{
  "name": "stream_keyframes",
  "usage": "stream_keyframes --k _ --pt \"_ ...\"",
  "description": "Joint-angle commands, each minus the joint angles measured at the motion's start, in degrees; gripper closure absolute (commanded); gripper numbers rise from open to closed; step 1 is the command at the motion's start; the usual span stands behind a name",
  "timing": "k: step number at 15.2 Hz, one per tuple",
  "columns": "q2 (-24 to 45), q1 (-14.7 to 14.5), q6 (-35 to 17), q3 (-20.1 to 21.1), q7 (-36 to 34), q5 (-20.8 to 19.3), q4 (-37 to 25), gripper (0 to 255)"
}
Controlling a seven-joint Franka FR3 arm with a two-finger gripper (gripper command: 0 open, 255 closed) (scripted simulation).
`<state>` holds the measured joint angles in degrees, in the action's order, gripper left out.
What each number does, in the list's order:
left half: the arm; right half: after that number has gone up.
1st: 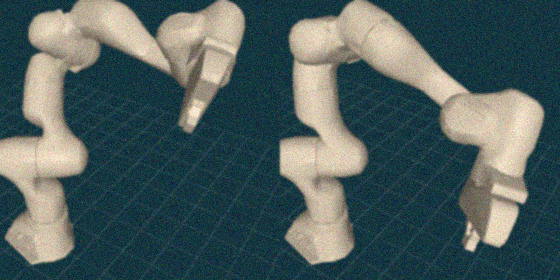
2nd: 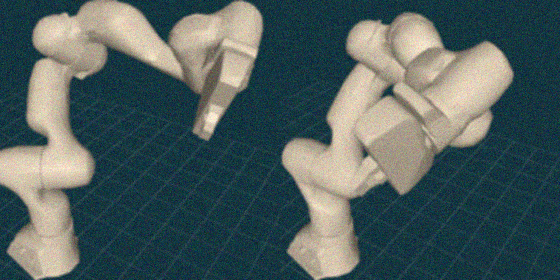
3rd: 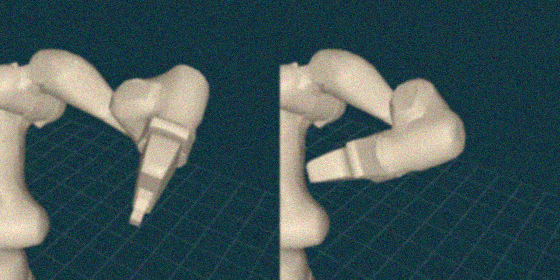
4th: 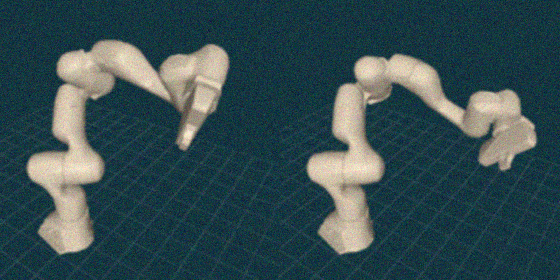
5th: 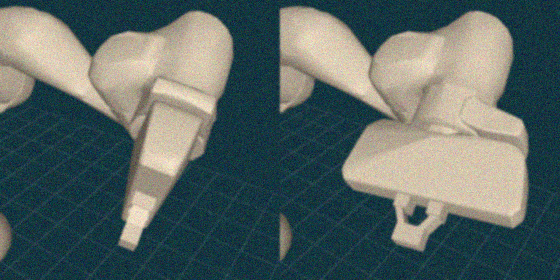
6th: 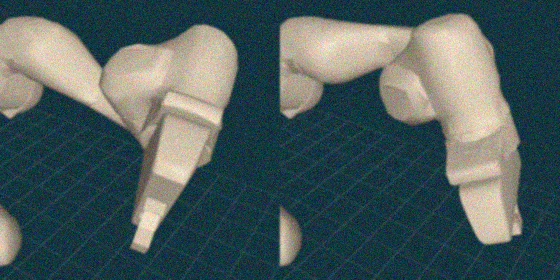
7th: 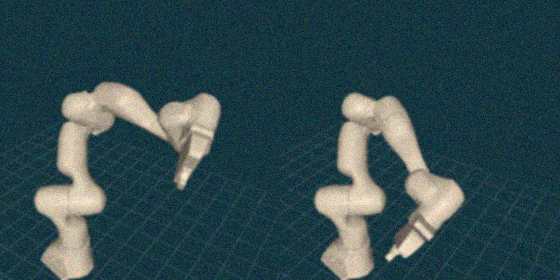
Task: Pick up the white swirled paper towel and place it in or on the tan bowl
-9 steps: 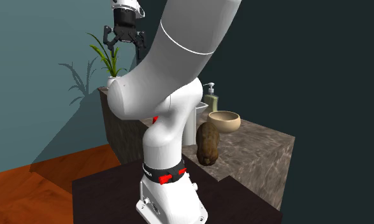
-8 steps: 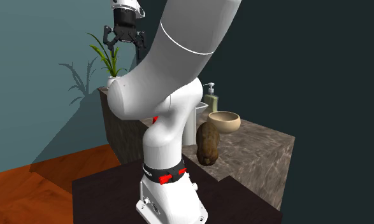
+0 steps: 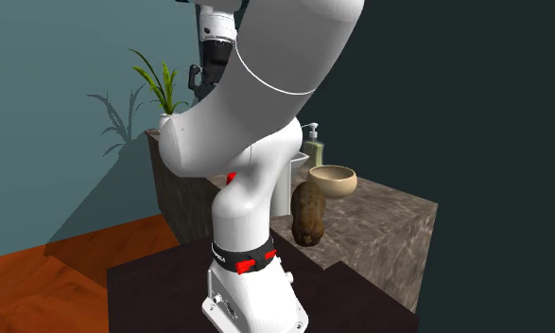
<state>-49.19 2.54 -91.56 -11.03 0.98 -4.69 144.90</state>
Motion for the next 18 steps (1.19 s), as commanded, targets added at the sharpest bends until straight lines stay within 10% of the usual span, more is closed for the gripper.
stream_keyframes --k 1,18 --pt "-1.3 1.1 -2.3 -2.0 2.0 -2.0 3.1 0" --pt "7.5 9.8 -26.1 -24.6 20.3 -19.1 12.7 0"
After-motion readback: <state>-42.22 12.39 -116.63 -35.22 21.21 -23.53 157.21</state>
